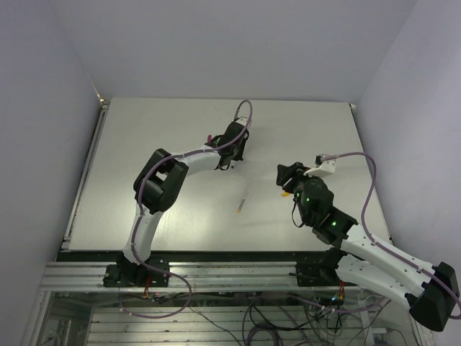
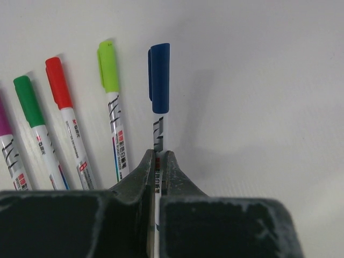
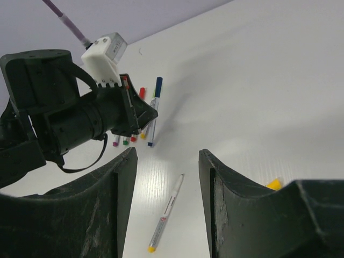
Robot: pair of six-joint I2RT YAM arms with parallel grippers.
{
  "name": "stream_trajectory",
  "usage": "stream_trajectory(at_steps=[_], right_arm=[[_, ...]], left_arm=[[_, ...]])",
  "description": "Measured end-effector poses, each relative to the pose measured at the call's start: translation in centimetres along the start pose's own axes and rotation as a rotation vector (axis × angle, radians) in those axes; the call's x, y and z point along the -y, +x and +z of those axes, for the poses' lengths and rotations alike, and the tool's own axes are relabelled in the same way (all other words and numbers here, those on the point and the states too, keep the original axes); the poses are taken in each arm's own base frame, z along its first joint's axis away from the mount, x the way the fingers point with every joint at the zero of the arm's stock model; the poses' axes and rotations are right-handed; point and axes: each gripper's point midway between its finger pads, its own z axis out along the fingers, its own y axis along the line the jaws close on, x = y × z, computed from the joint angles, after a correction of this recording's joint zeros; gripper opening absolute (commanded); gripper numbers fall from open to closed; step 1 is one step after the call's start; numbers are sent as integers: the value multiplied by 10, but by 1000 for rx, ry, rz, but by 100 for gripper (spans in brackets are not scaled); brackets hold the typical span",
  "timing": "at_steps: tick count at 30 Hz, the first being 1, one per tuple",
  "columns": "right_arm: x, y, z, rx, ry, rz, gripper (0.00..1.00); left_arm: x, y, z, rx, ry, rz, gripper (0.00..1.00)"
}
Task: Insert the pens into the pen caps
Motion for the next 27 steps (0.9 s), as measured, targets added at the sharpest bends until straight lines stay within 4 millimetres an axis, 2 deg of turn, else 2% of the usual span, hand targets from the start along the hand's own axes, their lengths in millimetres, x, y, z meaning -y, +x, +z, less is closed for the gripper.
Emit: stream_trajectory(at_steps=[5, 10, 18, 20, 25, 27], right_arm=[[1, 4, 1, -10, 5, 3, 49], [2, 12, 3, -31, 10, -2, 49], [7, 24, 4, -54, 23, -12, 49], [8, 25, 4, -57, 24, -14, 49], [10, 29, 5, -67, 32, -21, 48], [10, 31, 5, -72, 34, -22, 48]], left_arm=[[1, -2, 10, 1, 6, -5, 7], [-1, 8, 24, -19, -2, -5, 7], [1, -3, 37, 5, -3, -13, 8], [1, -3, 37, 5, -4, -14, 11], [0, -3, 37, 6, -6, -24, 30], [-1, -3, 37, 5, -7, -27, 35]])
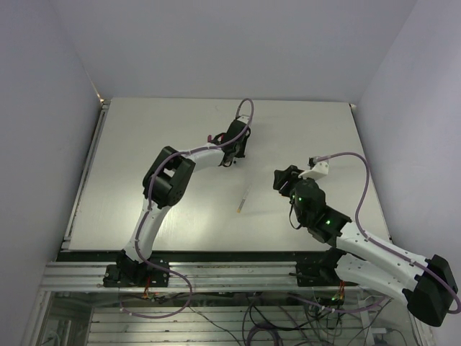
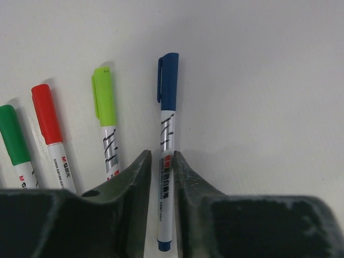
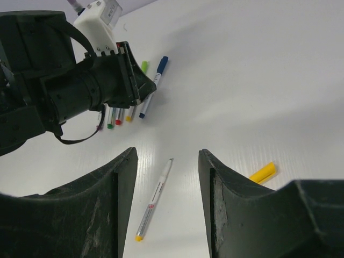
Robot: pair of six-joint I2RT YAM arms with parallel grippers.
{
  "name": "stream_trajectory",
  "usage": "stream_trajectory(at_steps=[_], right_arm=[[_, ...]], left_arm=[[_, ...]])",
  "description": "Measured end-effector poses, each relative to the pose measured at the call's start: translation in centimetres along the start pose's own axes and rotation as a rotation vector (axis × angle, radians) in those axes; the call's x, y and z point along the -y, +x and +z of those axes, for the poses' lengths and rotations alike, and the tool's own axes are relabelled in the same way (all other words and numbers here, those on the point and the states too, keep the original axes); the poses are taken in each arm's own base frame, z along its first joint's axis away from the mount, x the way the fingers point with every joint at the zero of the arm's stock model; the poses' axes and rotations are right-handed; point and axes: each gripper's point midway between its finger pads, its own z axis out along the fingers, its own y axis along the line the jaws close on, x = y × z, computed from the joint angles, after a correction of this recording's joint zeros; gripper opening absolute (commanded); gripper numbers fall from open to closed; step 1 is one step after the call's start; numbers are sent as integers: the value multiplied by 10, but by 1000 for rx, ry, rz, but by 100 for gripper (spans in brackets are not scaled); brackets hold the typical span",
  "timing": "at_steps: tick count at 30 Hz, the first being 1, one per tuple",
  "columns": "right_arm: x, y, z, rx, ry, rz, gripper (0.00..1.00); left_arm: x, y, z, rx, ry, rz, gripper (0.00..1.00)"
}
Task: Insert the pens into the pen caps
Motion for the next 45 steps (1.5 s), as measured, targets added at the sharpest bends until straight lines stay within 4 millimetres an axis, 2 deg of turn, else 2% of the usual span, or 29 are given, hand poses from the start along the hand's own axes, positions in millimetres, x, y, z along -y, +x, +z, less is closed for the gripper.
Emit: stream_trajectory(at_steps=[7, 10, 19, 22, 23, 26, 30, 34, 40, 41, 45], right_arm=[[1, 7, 2, -17, 4, -12, 48], [2, 9, 2, -23, 5, -17, 48], [1, 9, 2, -24, 3, -16, 48], [3, 9, 3, -20, 14, -14, 50], [5, 9, 3, -20, 25, -13, 53], [15, 12, 4, -24, 85, 1, 67], [34, 18, 9, -40, 201, 24, 74], [57, 22, 20, -73, 330, 27, 74], [78, 36, 26, -122, 425, 17, 71], [80, 37, 26, -126, 432, 21, 70], [84, 40, 27, -129, 446, 37, 69]], left_arm=[[-1, 1, -1, -2, -4, 1, 38], [-2, -5, -5, 10, -5, -1, 41], [0, -59, -54, 119, 24, -26, 43], [1, -69, -71, 148, 41, -34, 43], [1, -69, -77, 150, 47, -38, 44], [-2, -56, -92, 135, 57, -43, 45], [-5, -20, -113, 81, 71, -37, 45], [4, 14, -132, 27, 84, 11, 46], [50, 48, -168, -10, 145, 134, 47], [58, 54, -173, -16, 162, 151, 54], [62, 75, -177, -52, 174, 175, 56]])
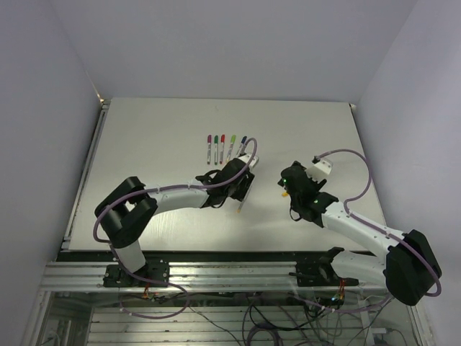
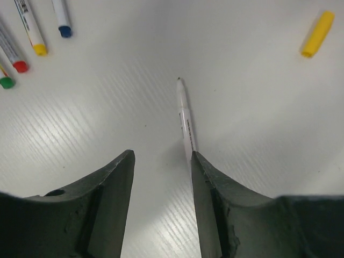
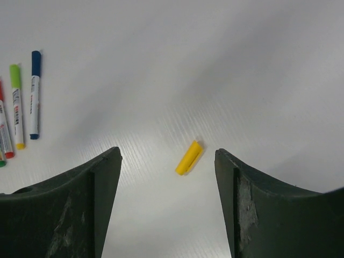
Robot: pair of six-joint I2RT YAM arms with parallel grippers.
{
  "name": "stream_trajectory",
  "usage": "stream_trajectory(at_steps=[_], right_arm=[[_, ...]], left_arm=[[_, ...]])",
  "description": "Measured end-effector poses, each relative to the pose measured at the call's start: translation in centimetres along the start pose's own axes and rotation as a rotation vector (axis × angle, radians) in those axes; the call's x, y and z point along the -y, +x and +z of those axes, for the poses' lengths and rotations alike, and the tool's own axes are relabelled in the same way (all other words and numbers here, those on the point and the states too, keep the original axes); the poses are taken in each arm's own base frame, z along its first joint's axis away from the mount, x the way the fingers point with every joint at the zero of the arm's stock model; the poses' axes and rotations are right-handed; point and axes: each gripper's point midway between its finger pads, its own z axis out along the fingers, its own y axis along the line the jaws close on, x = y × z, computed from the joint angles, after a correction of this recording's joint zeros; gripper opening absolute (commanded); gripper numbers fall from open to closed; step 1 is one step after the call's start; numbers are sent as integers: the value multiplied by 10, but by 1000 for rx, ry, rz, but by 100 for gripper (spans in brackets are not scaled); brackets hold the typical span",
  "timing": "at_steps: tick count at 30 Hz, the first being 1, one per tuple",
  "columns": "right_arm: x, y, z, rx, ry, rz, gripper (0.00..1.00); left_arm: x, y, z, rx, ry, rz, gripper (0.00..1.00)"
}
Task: Insert the pens into the pen caps
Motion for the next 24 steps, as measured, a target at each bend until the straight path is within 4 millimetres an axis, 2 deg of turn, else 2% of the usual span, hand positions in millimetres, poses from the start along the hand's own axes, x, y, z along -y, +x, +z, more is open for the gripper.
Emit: stream_trajectory(at_steps=[1, 2, 3, 7, 13, 24], right_arm=[[1, 1, 0, -4, 3, 1, 69], [2, 2, 1, -5, 6, 3, 69], [4, 3, 1, -8, 10, 2, 68], [9, 9, 2, -16, 17, -3, 66], [16, 12, 1, -18, 21, -3, 65], [16, 12, 1, -18, 22, 5, 64]], left_arm=[[0, 4, 0, -9, -1, 2, 56], [1, 9, -1, -20, 0, 6, 62], [1, 11, 0, -28, -2, 5, 63], [5, 18, 2, -45, -1, 10, 63], [13, 38, 13, -100, 3, 38, 62], [18, 44, 26, -145, -4, 55, 56]])
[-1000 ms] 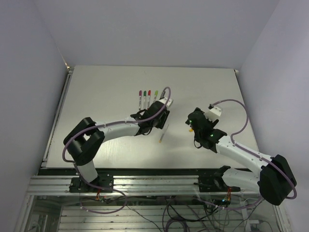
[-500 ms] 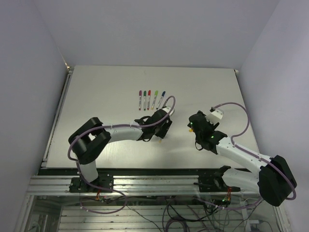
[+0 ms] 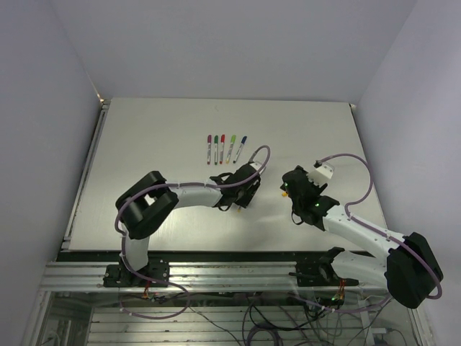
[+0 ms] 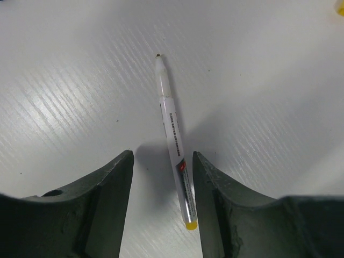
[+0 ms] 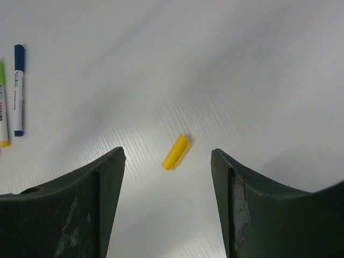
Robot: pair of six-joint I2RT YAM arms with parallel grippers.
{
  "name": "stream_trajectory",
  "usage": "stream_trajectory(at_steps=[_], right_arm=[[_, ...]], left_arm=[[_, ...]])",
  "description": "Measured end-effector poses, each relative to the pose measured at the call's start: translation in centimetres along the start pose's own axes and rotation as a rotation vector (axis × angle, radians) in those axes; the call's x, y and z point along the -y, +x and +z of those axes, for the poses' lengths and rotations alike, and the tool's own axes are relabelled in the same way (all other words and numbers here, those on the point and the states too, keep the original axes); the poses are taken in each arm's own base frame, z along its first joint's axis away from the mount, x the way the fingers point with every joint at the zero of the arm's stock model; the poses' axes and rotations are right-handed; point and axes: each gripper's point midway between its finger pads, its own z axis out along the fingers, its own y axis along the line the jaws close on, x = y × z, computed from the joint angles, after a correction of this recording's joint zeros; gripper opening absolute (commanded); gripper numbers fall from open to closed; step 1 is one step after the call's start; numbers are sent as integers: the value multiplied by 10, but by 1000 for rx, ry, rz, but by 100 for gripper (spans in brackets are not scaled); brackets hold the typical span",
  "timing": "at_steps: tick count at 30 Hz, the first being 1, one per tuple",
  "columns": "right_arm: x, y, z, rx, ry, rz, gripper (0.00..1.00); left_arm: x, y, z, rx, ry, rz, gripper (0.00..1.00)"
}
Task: Insert the pens into the pen caps
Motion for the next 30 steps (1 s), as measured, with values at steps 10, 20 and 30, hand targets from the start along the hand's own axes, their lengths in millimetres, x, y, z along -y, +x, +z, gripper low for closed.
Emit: stream_trajectory(at_steps=[10, 20, 30], right_arm=[[0, 0, 0, -1, 0, 13, 64], [5, -5, -5, 8, 16, 68, 65], [8, -4, -5, -2, 45, 58, 58]], left_arm=[[3, 0, 11, -87, -21, 24, 52], [4, 1, 12, -131, -25, 35, 27], [7, 4, 12, -134, 4, 38, 7]])
